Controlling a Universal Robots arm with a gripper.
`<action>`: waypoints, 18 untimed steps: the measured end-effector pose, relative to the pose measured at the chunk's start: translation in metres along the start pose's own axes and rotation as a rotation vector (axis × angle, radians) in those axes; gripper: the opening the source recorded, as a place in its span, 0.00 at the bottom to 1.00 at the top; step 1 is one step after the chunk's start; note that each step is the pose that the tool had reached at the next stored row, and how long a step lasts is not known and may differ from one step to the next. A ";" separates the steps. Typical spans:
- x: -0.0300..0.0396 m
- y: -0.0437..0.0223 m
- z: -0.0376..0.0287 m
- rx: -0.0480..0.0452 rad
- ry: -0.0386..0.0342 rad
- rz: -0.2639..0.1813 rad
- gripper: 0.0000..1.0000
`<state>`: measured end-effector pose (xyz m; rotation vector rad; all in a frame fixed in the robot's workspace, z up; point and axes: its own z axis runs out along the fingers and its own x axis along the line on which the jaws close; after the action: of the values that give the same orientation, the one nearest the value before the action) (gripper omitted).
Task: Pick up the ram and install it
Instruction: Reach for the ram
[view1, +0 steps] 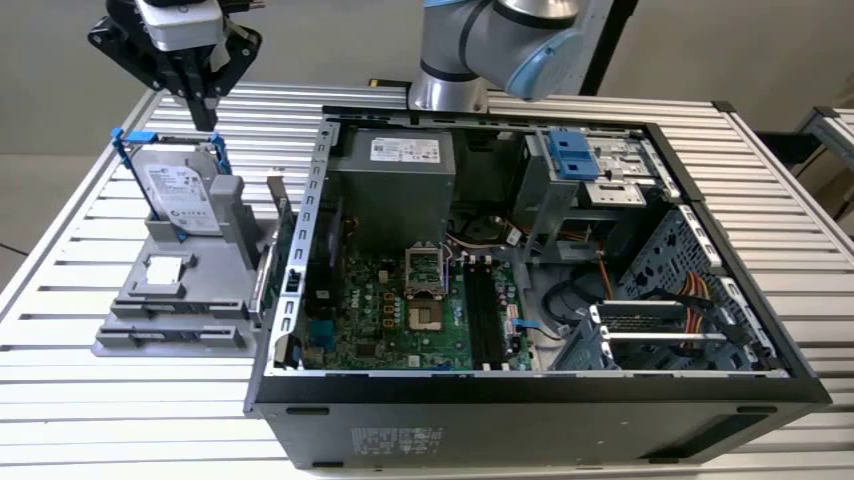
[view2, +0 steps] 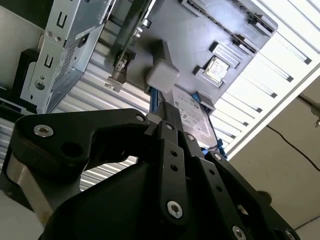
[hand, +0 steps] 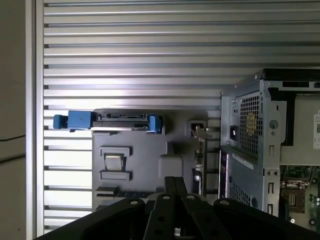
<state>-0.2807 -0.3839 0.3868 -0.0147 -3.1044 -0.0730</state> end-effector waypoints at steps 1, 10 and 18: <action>0.0008 0.0000 0.0001 0.0000 0.0002 0.000 0.00; 0.0076 0.0002 0.0003 0.0000 0.0011 0.000 0.00; 0.0129 0.0006 0.0006 -0.0001 0.0026 0.000 0.00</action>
<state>-0.2937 -0.3831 0.3866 -0.0146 -3.1018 -0.0731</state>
